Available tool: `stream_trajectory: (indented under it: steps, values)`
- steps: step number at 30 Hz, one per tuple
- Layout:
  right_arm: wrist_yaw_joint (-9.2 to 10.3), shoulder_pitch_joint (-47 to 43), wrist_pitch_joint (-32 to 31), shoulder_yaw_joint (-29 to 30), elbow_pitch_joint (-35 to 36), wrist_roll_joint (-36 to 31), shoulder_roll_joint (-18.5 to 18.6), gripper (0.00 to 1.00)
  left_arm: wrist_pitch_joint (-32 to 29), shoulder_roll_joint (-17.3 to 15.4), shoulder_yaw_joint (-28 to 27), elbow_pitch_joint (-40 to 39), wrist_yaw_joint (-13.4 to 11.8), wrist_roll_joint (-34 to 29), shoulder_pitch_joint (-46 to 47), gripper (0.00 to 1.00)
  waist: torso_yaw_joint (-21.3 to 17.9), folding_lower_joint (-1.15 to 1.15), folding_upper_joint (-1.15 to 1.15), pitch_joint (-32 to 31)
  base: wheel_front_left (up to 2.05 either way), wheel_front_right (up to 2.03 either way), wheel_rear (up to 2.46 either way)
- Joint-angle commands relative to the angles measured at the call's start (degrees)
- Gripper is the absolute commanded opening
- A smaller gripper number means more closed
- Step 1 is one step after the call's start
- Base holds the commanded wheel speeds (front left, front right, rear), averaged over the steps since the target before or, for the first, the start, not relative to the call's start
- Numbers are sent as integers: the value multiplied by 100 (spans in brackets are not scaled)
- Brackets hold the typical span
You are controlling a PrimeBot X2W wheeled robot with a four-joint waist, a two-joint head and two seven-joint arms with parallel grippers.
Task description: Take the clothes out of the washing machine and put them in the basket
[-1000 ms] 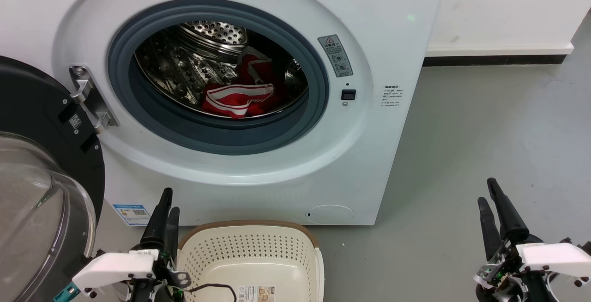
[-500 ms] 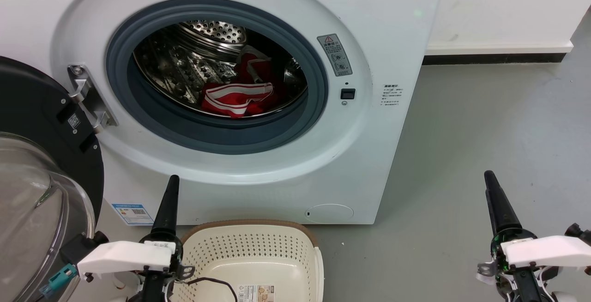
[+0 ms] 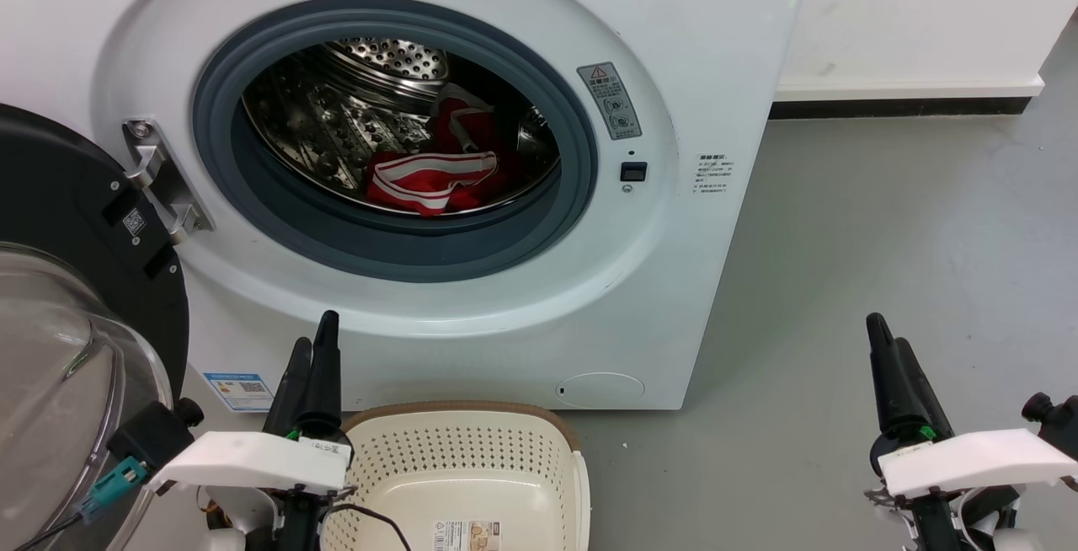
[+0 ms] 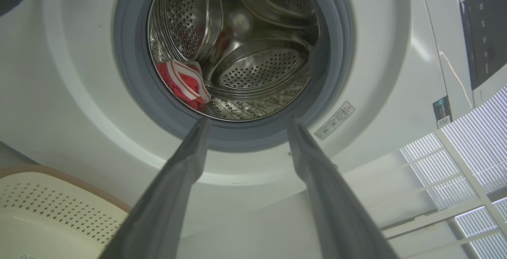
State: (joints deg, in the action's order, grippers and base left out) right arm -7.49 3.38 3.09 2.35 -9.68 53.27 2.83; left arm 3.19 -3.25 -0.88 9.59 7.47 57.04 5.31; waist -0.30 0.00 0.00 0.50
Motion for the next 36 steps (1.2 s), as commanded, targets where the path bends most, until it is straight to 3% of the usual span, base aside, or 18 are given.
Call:
stream_trajectory:
  steps: [1,11,36]
  values:
    - [0,2,78,1,103,-326,13,100,72,-20,10,-107,2,-360,163,100,-2,0,0,-3,0,0,0]
    - [0,-93,161,10,163,-1377,12,100,258,-13,32,-117,0,-1454,119,100,-14,0,0,-26,0,0,0]
    - [0,-283,170,-61,526,-3270,11,100,638,-118,184,-140,-146,-3294,152,100,-20,0,0,-39,0,0,0]
